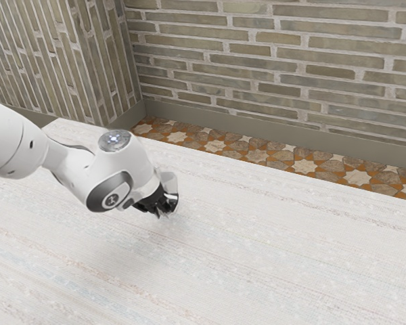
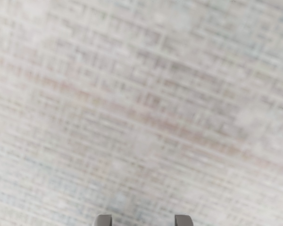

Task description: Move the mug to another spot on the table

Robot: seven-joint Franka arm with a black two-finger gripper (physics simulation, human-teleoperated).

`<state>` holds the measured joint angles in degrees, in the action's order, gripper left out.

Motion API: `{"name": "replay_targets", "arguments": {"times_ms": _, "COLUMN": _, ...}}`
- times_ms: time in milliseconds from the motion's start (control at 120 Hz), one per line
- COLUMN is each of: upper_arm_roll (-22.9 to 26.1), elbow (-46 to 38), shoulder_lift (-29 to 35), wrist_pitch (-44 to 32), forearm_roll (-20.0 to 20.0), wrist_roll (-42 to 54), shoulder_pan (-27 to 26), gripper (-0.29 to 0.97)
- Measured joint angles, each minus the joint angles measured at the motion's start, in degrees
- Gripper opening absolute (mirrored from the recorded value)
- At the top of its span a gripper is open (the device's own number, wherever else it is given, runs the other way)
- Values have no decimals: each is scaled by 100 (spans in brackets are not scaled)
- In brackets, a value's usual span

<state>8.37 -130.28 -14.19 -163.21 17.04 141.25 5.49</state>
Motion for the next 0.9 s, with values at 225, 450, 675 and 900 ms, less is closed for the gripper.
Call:
{"name": "replay_targets", "arguments": {"times_ms": 225, "upper_arm_roll": 0, "elbow": 41, "shoulder_lift": -322, "wrist_pitch": -27, "forearm_roll": 60, "wrist_roll": -89, "shoulder_pan": -16, "gripper": 6}}
{"name": "replay_targets", "arguments": {"times_ms": 450, "upper_arm_roll": -3, "elbow": 11, "shoulder_lift": -280, "wrist_pitch": -32, "forearm_roll": 51, "wrist_roll": -160, "shoulder_pan": -23, "gripper": 33}}
{"name": "replay_targets", "arguments": {"times_ms": 675, "upper_arm_roll": -3, "elbow": -292, "shoulder_lift": -63, "wrist_pitch": -22, "forearm_roll": 24, "wrist_roll": -233, "shoulder_pan": -30, "gripper": 46}}
{"name": "replay_targets", "arguments": {"times_ms": 900, "upper_arm_roll": -3, "elbow": -538, "shoulder_lift": 331, "wrist_pitch": 7, "forearm_roll": 20, "wrist_roll": -350, "shoulder_pan": -67, "gripper": 56}}
